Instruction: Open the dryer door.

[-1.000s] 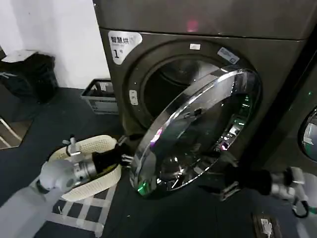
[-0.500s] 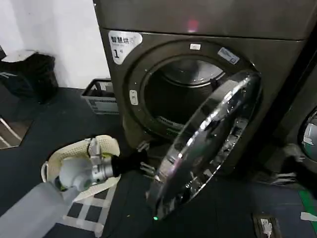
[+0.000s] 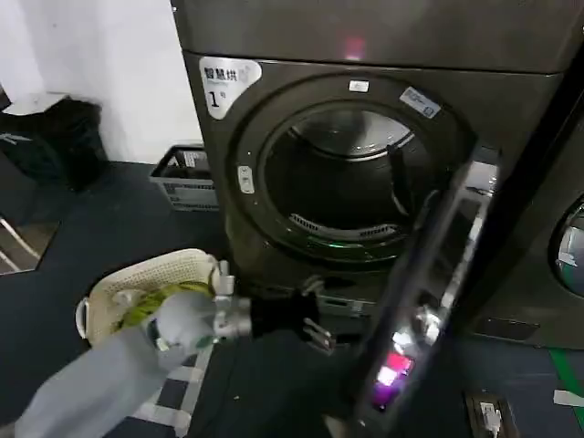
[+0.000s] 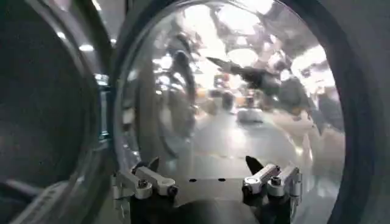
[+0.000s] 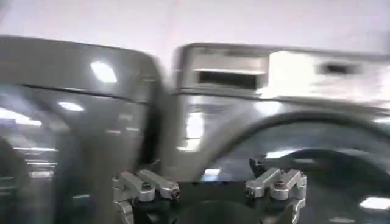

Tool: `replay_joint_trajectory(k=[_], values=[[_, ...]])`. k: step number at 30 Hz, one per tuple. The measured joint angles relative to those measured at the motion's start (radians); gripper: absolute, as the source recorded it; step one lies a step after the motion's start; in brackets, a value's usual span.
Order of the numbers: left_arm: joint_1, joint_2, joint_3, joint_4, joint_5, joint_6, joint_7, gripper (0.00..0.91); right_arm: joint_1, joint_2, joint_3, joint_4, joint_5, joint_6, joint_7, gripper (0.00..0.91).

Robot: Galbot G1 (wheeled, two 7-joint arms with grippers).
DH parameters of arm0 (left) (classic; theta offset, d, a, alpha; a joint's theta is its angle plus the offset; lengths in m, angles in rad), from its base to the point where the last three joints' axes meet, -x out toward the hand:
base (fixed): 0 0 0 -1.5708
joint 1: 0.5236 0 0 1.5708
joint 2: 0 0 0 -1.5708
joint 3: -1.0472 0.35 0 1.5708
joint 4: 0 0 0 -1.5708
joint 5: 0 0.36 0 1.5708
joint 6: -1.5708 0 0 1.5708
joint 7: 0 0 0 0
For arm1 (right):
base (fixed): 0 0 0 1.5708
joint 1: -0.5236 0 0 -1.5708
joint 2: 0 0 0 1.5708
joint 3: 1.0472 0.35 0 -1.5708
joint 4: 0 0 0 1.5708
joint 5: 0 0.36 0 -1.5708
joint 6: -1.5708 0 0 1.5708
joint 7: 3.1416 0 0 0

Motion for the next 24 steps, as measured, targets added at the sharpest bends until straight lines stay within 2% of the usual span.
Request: replay_joint_trajectory(k=[3, 7, 18, 24], values=[[-0.048, -0.033, 0.063, 0.018, 0.003, 0.000, -0.006, 0.907, -0.017, -0.008, 0.052, -0.016, -0.074, -0.024, 0.109, 0.907], [-0.111, -0.090, 0.138, 0.058, 0.003, 0.001, -0.015, 0.907, -0.045, -0.008, 0.121, -0.046, -0.124, -0.066, 0.202, 0.907], [-0.259, -0.267, 0.278, 0.175, 0.006, -0.001, -0.029, 0.907, -0.098, -0.011, 0.286, -0.113, -0.178, -0.117, 0.323, 0.907], [-0.313, -0.352, 0.326, 0.244, 0.008, -0.013, -0.052, 0.907, -0.109, -0.019, 0.353, -0.134, -0.184, -0.116, 0.325, 0.907]])
